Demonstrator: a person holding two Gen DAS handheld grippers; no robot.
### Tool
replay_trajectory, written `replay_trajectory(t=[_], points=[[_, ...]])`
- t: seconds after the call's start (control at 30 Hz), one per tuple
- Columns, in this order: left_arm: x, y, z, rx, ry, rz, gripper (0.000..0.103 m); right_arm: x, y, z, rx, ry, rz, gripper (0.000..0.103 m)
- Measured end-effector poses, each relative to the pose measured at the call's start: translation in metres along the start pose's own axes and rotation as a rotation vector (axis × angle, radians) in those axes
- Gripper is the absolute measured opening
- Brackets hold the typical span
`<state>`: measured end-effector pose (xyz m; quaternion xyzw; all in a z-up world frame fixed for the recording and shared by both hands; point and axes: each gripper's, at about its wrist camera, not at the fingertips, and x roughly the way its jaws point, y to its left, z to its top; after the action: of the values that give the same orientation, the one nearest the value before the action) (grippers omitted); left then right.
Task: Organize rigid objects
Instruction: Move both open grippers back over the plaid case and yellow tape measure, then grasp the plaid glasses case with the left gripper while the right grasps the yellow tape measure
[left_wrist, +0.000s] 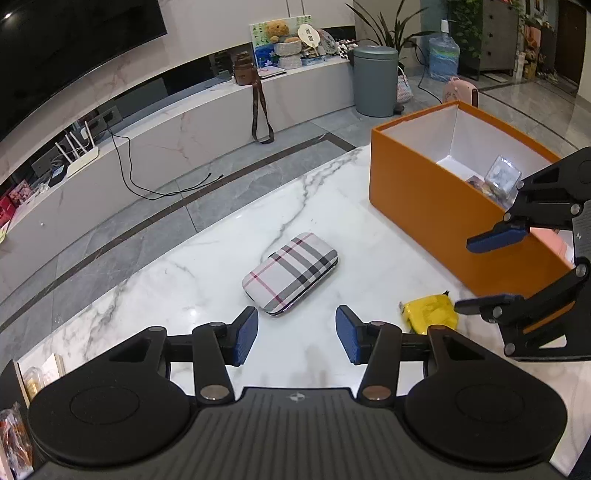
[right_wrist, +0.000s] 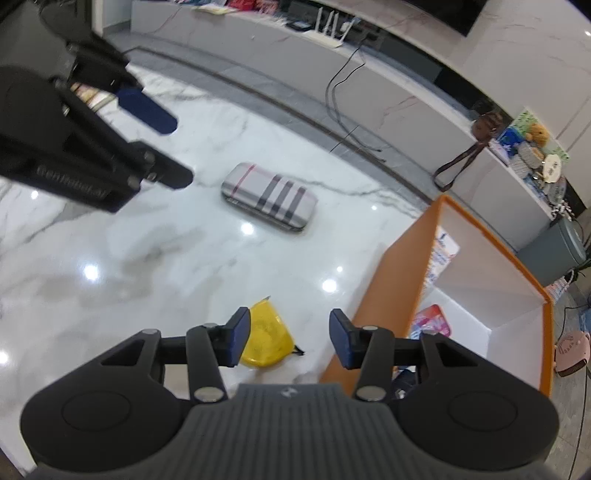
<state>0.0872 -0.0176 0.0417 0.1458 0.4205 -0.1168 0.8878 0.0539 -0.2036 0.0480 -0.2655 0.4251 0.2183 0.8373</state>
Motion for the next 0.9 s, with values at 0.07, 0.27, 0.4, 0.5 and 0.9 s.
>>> replay_trajectory(t=[0.07, 0.27, 0.4, 0.5, 0.9], points=[[0.004, 0.002, -0.001, 0.017, 0.002, 0.002, 0.059, 0.005, 0.004, 0.0, -0.018, 0.018, 0.005, 0.051], [0.014, 0.012, -0.002, 0.027, -0.01, -0.022, 0.062, 0.016, 0.013, -0.001, -0.063, 0.068, 0.021, 0.056], [0.023, 0.017, -0.005, 0.047, -0.009, -0.049, 0.064, 0.022, 0.014, 0.002, -0.078, 0.09, 0.019, 0.057], [0.031, 0.019, -0.005, 0.073, -0.003, -0.056, 0.064, 0.026, 0.016, 0.003, -0.095, 0.109, 0.003, 0.069], [0.067, 0.03, -0.002, 0.144, 0.029, -0.135, 0.069, 0.051, 0.021, 0.005, -0.154, 0.199, 0.05, 0.069]])
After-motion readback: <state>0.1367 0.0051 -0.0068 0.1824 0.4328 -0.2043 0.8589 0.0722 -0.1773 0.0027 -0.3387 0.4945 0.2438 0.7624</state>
